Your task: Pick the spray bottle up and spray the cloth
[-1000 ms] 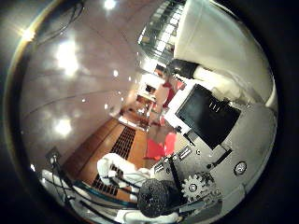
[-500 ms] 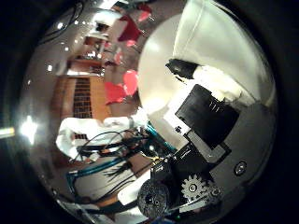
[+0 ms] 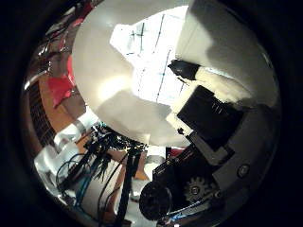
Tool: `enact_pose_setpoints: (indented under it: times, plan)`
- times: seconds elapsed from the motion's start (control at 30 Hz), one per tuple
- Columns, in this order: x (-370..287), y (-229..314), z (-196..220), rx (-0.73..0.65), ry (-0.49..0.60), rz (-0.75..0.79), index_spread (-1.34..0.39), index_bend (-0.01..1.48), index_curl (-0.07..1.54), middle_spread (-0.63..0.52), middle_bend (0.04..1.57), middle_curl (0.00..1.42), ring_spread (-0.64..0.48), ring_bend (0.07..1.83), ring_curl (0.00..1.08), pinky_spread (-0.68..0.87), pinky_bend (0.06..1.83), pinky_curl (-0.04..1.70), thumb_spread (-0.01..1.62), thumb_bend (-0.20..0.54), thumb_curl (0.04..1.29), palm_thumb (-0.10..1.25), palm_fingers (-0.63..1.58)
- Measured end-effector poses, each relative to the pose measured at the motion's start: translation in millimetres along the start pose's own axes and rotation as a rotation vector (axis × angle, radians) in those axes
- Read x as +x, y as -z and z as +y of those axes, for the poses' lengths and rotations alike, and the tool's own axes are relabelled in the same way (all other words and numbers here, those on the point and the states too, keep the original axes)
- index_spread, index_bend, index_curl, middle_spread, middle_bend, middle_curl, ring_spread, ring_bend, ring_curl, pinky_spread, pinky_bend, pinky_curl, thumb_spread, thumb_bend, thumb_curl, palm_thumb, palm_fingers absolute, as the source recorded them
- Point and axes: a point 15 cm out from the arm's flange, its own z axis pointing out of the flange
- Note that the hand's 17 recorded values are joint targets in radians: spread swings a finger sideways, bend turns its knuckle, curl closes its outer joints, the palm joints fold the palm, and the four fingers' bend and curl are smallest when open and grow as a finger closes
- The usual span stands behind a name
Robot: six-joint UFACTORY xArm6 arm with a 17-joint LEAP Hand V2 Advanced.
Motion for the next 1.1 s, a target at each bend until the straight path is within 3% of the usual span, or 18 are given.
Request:
enact_pose_setpoints:
  times: [0.37, 0.53, 0.73, 1.1]
  plan:
    - [-4.7, 5.2, -17.5, 0.008, 0.003, 0.005, -0.19, 1.18, 0.7, -0.09, 1.38, 0.63, -0.16, 1.48, 0.59, -0.21, 1.04, 1.28, 0.87, -0.017, 0.8, 1.01, 1.18]
    - [0.4, 39.2, -19.3, 0.089, -0.018, -0.035, -0.2, 1.17, 0.71, -0.09, 1.38, 0.63, -0.16, 1.48, 0.59, -0.21, 1.04, 1.28, 0.87, -0.016, 0.8, 1.01, 1.18]
    - [-26.3, 86.4, -8.9, 0.203, 0.008, -0.22, -0.19, 1.17, 0.71, -0.09, 1.38, 0.63, -0.16, 1.47, 0.59, -0.22, 1.04, 1.28, 0.87, -0.017, 0.8, 1.01, 1.19]
    - [-109.6, 195.7, 21.9, 0.436, 0.141, -0.696, -0.2, 1.17, 0.71, -0.09, 1.38, 0.63, -0.16, 1.48, 0.6, -0.22, 1.04, 1.28, 0.85, -0.015, 0.81, 1.03, 1.19]
